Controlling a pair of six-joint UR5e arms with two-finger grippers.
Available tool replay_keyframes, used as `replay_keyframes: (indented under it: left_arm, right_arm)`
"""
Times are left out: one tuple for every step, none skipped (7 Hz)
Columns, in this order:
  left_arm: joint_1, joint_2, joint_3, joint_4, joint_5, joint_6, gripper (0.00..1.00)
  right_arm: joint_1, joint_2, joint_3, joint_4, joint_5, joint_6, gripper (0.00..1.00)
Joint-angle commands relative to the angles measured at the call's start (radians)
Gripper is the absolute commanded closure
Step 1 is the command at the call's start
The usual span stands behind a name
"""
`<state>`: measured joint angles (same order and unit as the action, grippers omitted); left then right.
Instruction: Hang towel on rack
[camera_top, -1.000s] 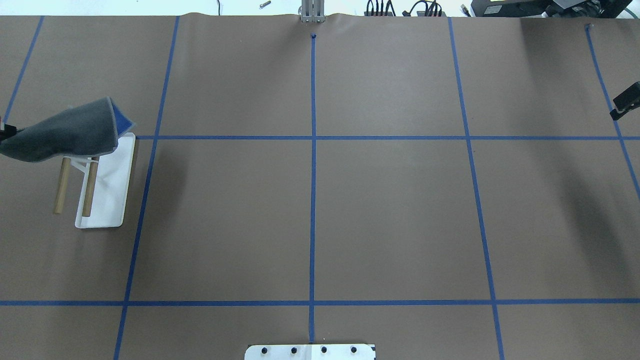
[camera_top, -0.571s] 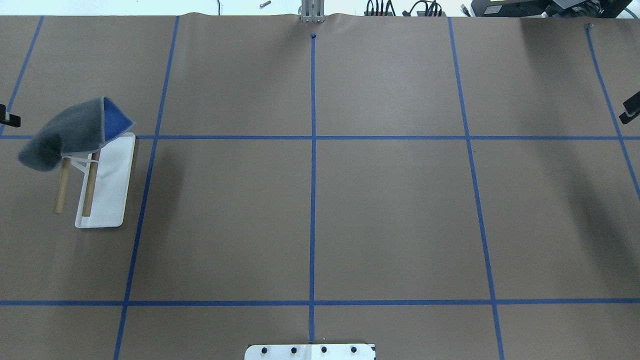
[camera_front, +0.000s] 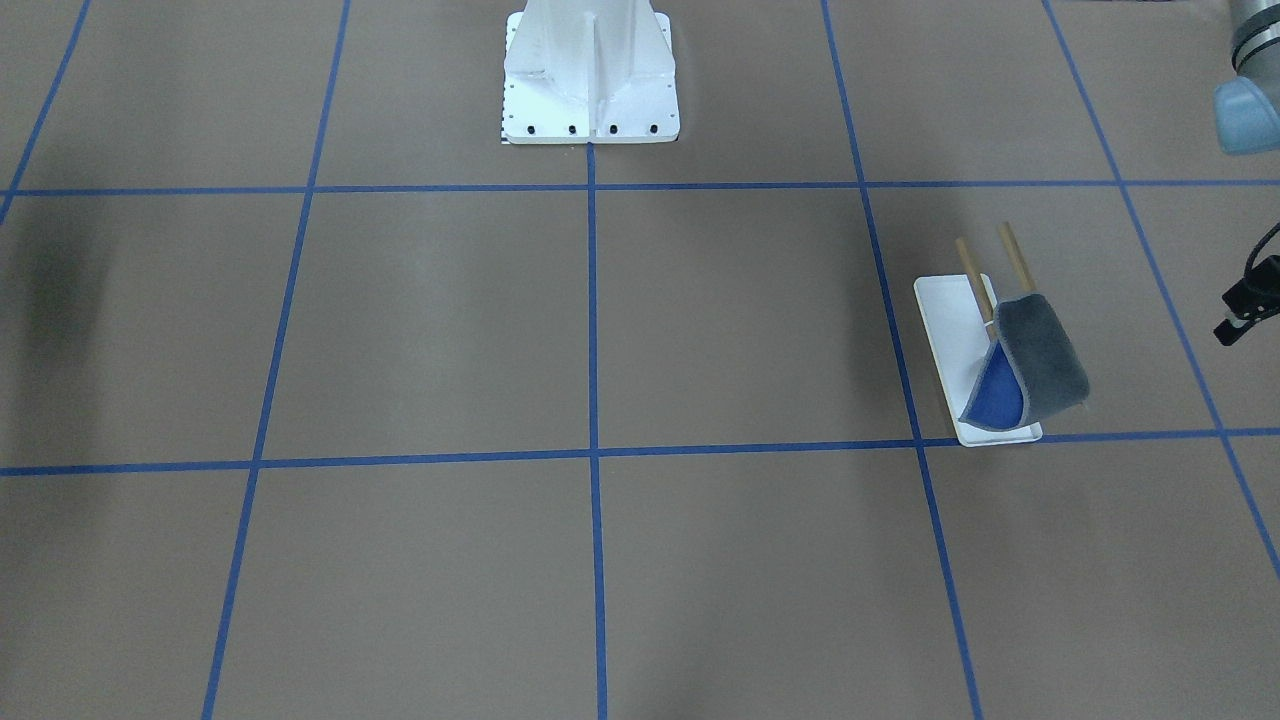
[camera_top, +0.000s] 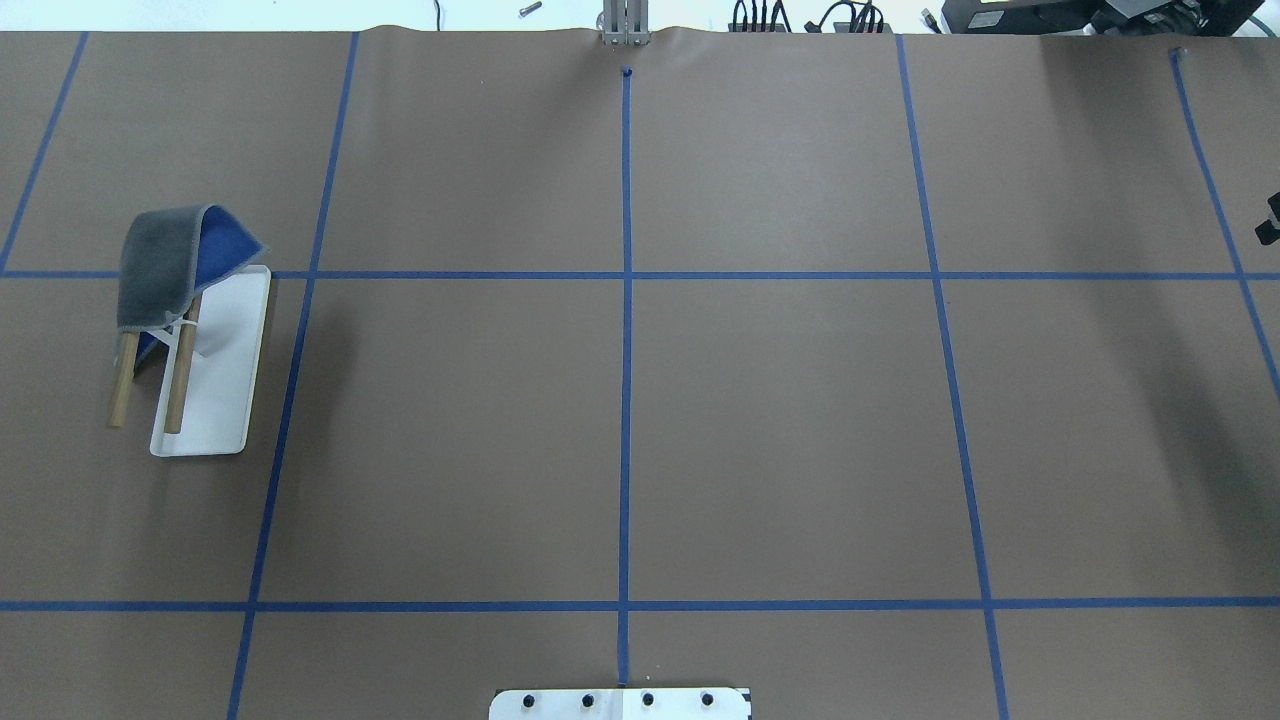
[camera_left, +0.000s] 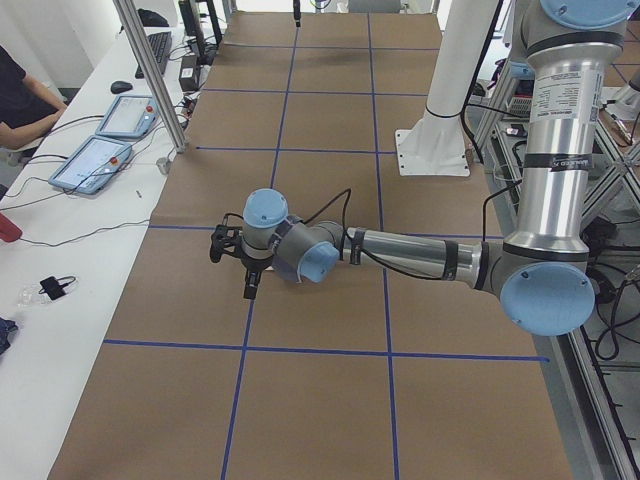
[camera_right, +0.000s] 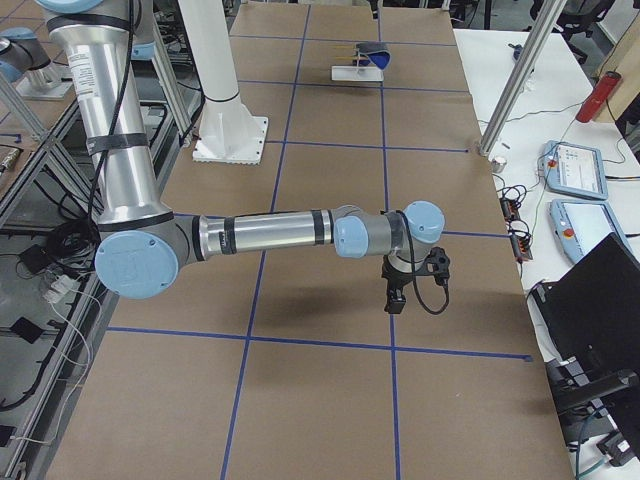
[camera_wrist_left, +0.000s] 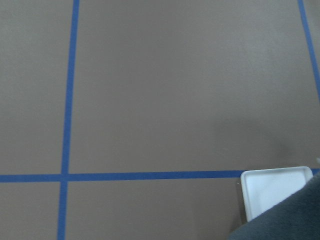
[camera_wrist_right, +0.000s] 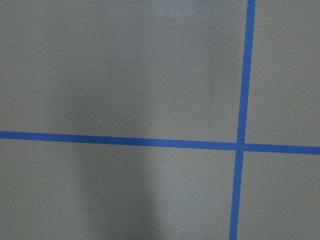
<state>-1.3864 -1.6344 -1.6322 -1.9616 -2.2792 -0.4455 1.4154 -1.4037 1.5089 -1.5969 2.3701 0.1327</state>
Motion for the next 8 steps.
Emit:
replay_keyframes:
  left_arm:
    - [-0.132, -0.065, 0.002, 0.253, 0.006, 0.373, 0.02]
    - [-0.173, -0.070, -0.003, 0.330, 0.007, 0.525, 0.02]
    - [-0.204, -0.056, 0.002, 0.329, 0.007, 0.738, 0.02]
    - [-0.207, -0.024, 0.026, 0.320, 0.013, 0.807, 0.02]
    - [-0.204, -0.019, 0.066, 0.317, 0.061, 0.809, 0.02]
    - [-0.198, -0.021, 0.098, 0.313, 0.148, 0.806, 0.02]
    - [-0.195, -0.048, 0.139, 0.314, 0.153, 0.774, 0.02]
    - [-0.195, -0.054, 0.117, 0.313, 0.147, 0.567, 0.02]
  right_arm:
    - [0.028, -0.026, -0.001, 0.003, 0.012, -0.008, 0.00]
    - [0.046, -0.053, -0.001, 0.003, 0.008, -0.013, 0.00]
    - [0.060, -0.073, -0.004, 0.003, 0.006, -0.008, 0.00]
    - [0.069, -0.075, -0.006, 0.003, 0.006, -0.007, 0.00]
    - [0.071, -0.087, -0.022, 0.011, -0.002, -0.010, 0.00]
    - [0.073, -0.096, -0.026, 0.088, -0.006, -0.015, 0.00]
    - [0.086, -0.104, -0.019, 0.115, -0.006, -0.015, 0.00]
    - [0.096, -0.103, -0.015, 0.107, -0.006, -0.015, 0.00]
